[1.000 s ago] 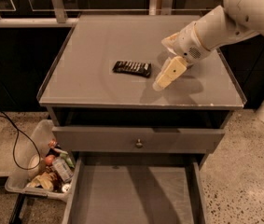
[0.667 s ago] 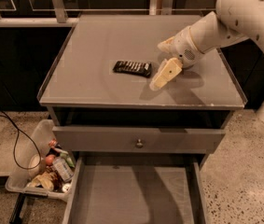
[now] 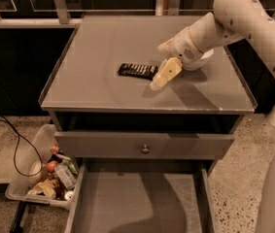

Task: Place rxbar chocolate into middle drawer

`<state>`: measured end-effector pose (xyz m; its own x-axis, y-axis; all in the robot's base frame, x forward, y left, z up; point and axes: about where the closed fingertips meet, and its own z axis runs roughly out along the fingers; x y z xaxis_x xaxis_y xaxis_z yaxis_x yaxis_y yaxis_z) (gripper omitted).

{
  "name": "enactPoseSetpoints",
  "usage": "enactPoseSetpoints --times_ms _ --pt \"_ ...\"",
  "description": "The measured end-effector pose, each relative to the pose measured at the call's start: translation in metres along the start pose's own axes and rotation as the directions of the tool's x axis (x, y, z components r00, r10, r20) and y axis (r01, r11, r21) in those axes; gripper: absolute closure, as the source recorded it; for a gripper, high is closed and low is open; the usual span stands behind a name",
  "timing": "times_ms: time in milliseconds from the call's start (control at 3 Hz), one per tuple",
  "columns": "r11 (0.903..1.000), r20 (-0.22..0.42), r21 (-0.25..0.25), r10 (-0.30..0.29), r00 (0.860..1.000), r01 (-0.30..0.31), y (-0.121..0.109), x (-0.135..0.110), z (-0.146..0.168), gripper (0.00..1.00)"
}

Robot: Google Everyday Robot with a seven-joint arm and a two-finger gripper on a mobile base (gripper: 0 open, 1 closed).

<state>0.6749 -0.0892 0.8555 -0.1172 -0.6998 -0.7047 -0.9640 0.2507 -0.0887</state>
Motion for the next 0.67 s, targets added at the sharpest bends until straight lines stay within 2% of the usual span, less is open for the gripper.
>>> enactPoseSetpoints --times_ms 333,667 --pt "0.9998 -0.006 -0.019 0.002 1.000 -0.003 -0.006 -0.002 0.011 0.00" --pt "0.9988 -0.021 -0.048 0.013 1.000 -0.014 -0.017 -0.008 0.038 0.00"
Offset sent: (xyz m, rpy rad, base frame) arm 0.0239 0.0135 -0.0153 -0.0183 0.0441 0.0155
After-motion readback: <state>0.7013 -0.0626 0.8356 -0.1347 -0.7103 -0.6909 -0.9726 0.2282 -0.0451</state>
